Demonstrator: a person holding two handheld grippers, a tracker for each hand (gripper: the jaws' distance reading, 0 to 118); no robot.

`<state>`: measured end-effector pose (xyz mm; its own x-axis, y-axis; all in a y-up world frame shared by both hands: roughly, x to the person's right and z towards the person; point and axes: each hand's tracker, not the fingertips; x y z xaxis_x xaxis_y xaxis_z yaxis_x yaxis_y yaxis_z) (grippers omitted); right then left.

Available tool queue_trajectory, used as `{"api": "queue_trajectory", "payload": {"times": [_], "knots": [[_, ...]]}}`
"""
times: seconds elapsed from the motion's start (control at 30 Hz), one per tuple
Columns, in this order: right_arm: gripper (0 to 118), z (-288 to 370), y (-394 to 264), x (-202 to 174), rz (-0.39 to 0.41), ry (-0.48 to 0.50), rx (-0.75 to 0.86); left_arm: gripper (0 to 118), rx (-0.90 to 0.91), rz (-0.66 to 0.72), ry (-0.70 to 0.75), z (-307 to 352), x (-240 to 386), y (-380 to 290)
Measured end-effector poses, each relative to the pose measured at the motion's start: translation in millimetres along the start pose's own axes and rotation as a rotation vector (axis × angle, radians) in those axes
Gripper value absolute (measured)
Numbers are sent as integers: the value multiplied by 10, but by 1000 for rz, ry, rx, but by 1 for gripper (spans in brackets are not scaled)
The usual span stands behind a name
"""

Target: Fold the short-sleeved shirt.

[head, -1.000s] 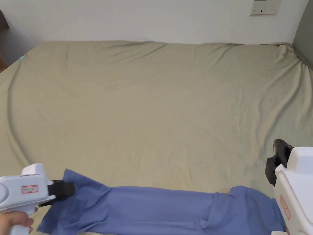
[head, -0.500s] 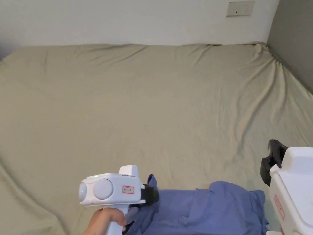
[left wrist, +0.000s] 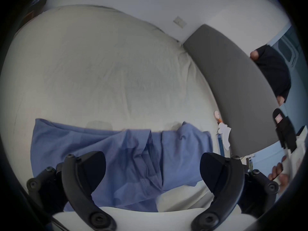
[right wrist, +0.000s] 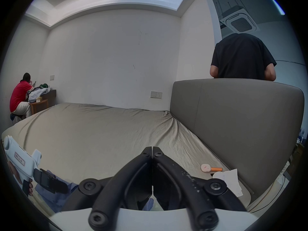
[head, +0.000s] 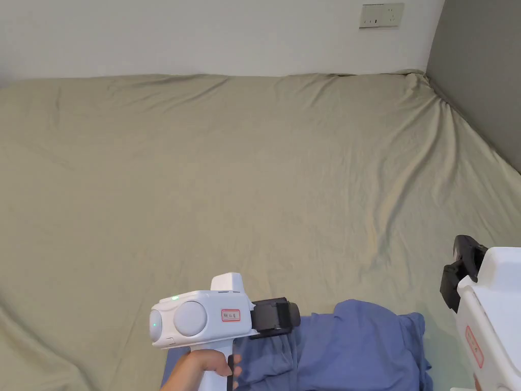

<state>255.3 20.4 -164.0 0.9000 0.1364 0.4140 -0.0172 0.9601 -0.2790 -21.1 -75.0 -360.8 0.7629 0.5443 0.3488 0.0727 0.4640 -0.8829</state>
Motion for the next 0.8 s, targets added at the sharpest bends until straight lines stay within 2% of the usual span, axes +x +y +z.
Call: {"api": "queue_trajectory", "payload": {"times": [0.07,0.2,0.23,0.27,0.33,0.47,0.8], "knots": [[1,3,6,-15,0,6,0,114,78,-17,15,145,-16,12],[1,11,13,-44,2,18,4,109,303,-139,117,457,-45,-105],[1,13,13,-48,0,21,4,98,337,-167,150,500,-53,-137],[1,14,9,-55,0,22,5,71,364,-198,187,514,-65,-174],[1,13,6,-61,1,26,3,2,379,-228,230,502,-123,-213],[1,14,-10,-62,1,30,-1,0,314,-283,306,378,-168,-358],[1,29,-69,61,-7,9,-14,0,144,-358,296,-289,41,-718]]}}
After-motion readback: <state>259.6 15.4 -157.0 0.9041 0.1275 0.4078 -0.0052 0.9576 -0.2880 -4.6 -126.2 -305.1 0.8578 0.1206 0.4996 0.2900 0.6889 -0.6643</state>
